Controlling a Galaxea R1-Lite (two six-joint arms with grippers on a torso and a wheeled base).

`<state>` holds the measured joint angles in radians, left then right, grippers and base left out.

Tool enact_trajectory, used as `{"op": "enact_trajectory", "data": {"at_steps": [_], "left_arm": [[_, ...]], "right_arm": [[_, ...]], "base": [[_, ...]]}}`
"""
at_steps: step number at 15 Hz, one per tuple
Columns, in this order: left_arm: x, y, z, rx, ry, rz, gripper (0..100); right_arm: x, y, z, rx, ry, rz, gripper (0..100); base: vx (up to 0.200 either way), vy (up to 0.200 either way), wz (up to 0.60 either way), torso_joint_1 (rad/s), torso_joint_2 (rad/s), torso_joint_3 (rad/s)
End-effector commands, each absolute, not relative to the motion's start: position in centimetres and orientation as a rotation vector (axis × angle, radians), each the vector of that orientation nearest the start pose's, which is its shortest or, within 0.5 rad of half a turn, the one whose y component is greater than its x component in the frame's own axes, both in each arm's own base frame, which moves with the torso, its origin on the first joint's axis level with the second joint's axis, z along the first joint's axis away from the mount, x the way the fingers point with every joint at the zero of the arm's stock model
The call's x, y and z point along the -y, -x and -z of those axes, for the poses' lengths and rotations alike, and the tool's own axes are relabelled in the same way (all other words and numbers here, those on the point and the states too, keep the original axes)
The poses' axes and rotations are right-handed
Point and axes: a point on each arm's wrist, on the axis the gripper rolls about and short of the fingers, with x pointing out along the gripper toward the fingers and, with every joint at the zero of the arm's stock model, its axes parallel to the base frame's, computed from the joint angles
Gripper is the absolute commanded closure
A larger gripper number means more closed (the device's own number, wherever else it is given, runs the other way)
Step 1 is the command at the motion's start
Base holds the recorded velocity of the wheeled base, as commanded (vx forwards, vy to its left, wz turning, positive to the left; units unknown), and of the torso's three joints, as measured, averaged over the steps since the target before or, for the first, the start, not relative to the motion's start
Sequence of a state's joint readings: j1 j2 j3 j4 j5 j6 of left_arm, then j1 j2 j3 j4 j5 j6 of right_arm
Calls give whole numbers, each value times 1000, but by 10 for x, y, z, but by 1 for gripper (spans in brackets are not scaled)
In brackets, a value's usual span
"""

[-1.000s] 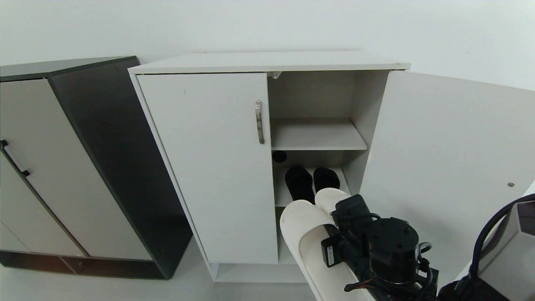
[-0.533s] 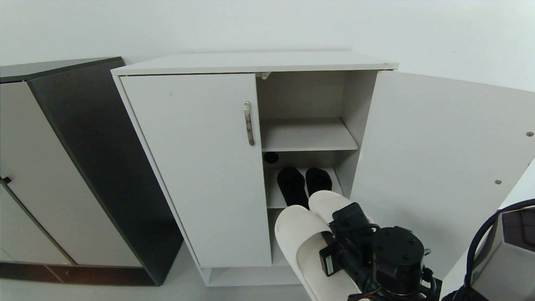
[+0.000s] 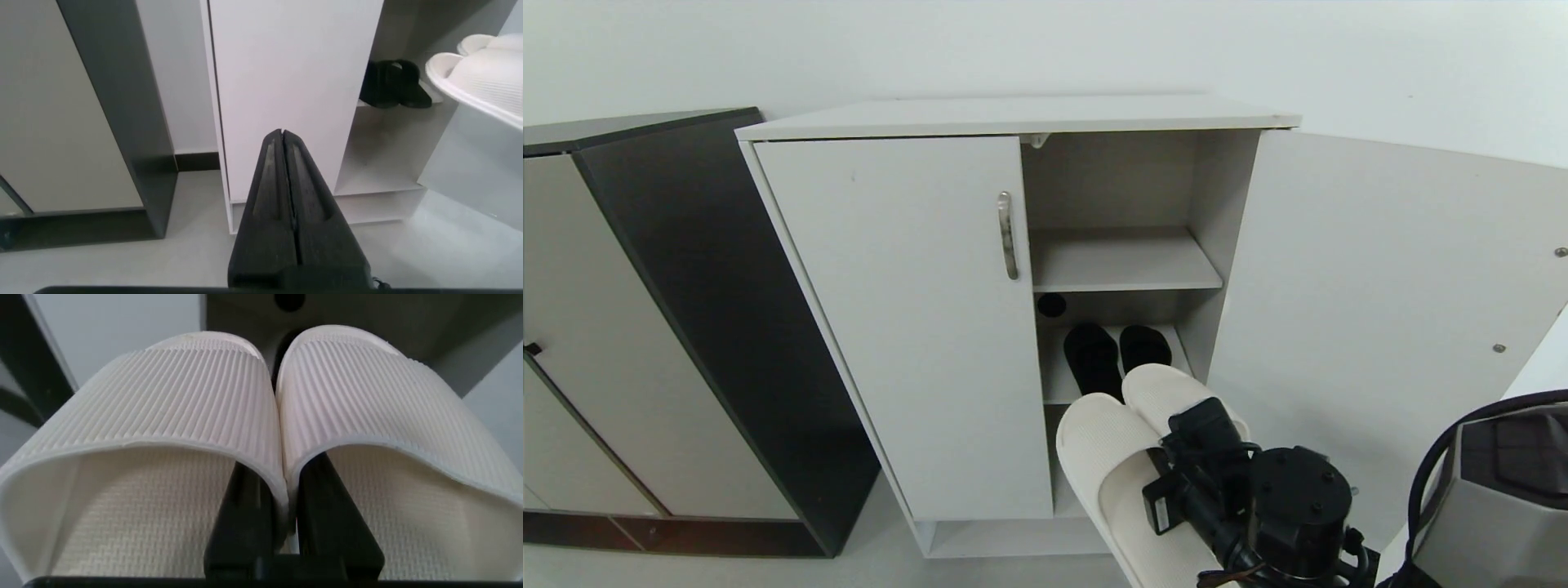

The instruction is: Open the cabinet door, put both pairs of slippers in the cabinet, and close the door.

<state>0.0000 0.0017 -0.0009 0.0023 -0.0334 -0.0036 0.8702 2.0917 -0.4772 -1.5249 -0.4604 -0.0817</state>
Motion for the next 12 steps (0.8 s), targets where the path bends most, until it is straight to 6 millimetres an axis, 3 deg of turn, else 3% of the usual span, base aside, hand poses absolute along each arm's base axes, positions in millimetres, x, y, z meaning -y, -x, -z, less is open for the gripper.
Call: {"op": "enact_trajectory", "data": {"at_steps": [1,3,4,7,12], "left_arm": [[1,23,-75,-6,3,31,100],[1,23,-75,-5,5,28,100],[1,23,-75,-5,3,26,100],[1,23,-75,-5,5,26,100],[1,23,-75,-5,6,25,100]], "right_arm": [[-239,-231,-51,-66,156,-361,100],[-250,-249,-53,-61,147,-261,100],[-258,-257,-69,-74,100,-211,100],[-267,-255,-128,-211,48,-96,100],[-288,-267,-207,-195,-31,-42,100]], "base": [[0,0,0,0,0,0],[0,0,0,0,0,0],[0,0,0,0,0,0],[0,0,0,0,0,0],[0,0,0,0,0,0]]}}
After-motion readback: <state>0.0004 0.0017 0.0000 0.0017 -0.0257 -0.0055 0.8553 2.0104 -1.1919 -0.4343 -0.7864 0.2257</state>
